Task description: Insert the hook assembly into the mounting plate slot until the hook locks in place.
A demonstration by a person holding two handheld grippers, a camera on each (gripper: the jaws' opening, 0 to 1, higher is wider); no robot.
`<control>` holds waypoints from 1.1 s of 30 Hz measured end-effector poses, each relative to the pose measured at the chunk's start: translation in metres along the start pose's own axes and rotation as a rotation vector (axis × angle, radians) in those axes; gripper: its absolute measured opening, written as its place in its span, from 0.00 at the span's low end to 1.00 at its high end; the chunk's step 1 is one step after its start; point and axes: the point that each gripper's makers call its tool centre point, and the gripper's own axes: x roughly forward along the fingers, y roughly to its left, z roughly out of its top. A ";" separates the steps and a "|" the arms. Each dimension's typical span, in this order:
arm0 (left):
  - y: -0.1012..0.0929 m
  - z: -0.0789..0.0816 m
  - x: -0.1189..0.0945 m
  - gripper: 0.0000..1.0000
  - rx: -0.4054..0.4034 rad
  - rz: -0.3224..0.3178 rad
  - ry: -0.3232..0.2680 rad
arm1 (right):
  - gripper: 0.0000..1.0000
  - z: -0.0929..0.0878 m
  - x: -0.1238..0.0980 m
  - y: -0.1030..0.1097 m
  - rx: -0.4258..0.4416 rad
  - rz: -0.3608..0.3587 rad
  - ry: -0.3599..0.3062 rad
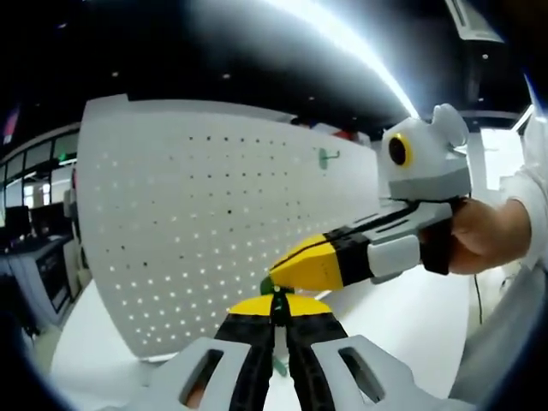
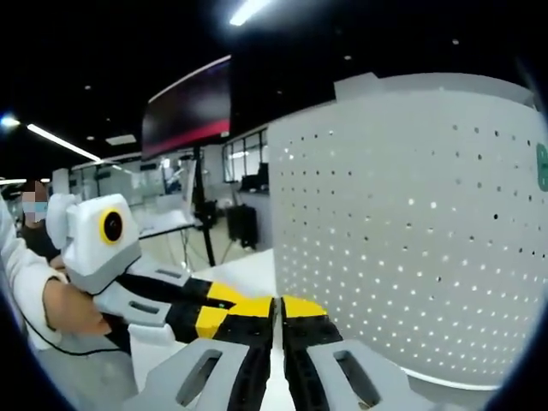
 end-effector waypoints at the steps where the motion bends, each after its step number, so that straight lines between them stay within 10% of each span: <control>1: 0.000 0.000 0.000 0.04 -0.001 0.000 0.001 | 0.04 0.001 -0.002 -0.001 -0.001 -0.003 -0.004; 17: -0.005 0.005 -0.001 0.03 0.001 0.014 -0.012 | 0.26 0.004 -0.030 -0.022 -0.084 -0.088 0.005; 33: 0.005 0.043 0.005 0.03 0.033 0.087 -0.070 | 0.42 0.003 -0.055 -0.033 -0.093 -0.158 -0.016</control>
